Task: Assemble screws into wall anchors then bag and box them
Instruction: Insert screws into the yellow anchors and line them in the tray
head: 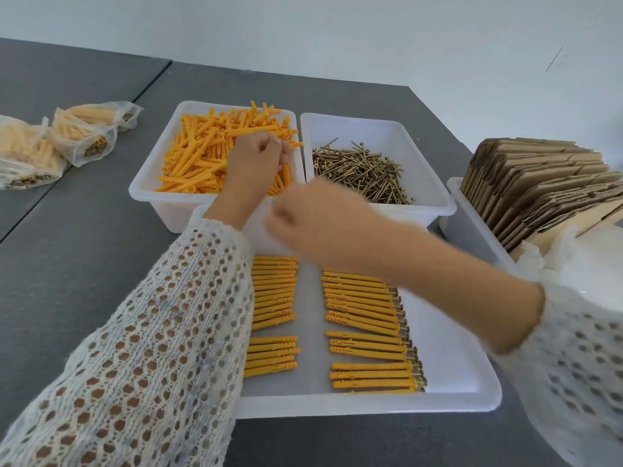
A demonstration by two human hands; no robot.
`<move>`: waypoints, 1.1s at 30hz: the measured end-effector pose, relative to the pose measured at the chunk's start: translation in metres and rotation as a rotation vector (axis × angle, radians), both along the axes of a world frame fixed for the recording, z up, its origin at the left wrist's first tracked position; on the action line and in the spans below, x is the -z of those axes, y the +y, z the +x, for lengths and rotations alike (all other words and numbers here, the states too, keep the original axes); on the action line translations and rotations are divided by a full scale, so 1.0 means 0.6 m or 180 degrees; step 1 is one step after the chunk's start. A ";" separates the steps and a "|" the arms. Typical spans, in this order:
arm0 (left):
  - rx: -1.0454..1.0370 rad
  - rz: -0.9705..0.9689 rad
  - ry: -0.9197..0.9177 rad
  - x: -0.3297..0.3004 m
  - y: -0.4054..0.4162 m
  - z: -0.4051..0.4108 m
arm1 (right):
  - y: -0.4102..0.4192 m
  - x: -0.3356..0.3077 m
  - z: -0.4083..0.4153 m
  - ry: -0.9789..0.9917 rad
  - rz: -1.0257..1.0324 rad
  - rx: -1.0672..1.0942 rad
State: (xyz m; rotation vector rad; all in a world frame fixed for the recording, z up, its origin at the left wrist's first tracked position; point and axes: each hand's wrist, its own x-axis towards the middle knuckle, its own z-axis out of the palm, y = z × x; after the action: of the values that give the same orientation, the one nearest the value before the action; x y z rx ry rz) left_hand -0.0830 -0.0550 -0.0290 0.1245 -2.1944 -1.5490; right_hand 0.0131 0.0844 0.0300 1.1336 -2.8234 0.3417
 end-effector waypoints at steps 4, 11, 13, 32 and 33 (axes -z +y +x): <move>-0.0552 -0.1457 -0.0138 0.003 0.015 0.013 | 0.064 -0.014 -0.139 0.0151 -0.0385 0.1196; -0.0776 -0.3210 -0.1489 0.000 0.017 0.014 | 0.125 0.075 -0.243 -0.1416 0.0616 0.1979; -0.0480 -0.3130 -0.1590 0.004 0.008 0.013 | 0.122 0.084 -0.250 -0.1423 0.0603 0.2000; 0.0239 -0.2071 -0.0950 0.017 -0.001 0.001 | 0.140 0.106 -0.246 -0.0506 -0.0943 0.2019; 0.0252 -0.1979 -0.0907 0.016 -0.001 0.003 | 0.140 0.104 -0.246 -0.0411 -0.1045 0.2075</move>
State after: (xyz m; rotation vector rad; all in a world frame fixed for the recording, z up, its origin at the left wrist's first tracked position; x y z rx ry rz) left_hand -0.0815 -0.0555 -0.0389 0.0643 -2.8297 -0.8565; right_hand -0.1345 0.1682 -0.0326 0.1136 -2.8859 0.7874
